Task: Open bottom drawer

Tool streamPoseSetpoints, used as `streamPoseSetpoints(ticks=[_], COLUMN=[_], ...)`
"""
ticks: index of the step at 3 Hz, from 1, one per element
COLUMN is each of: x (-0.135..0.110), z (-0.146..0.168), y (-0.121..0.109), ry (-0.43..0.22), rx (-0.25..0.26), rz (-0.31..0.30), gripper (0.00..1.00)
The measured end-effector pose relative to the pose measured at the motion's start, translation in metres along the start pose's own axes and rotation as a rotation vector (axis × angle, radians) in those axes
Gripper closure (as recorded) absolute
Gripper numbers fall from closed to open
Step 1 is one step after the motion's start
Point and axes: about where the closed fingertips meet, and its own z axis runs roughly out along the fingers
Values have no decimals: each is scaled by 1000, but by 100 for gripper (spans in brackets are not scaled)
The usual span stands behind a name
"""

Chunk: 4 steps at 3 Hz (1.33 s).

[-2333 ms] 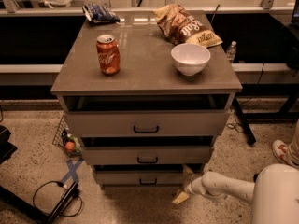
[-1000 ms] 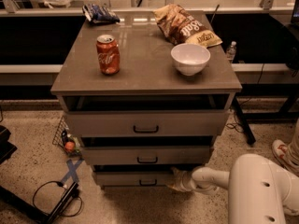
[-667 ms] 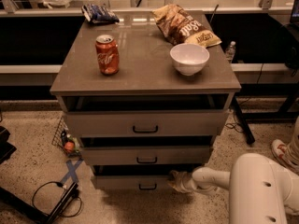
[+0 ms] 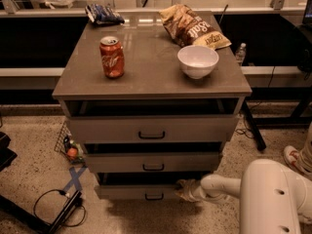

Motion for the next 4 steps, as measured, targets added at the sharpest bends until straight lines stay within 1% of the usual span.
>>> streamPoseSetpoints(ticks=[4], x=[0], z=[1], y=[0], ry=[-1], rx=[-2], rz=[1], gripper=[100])
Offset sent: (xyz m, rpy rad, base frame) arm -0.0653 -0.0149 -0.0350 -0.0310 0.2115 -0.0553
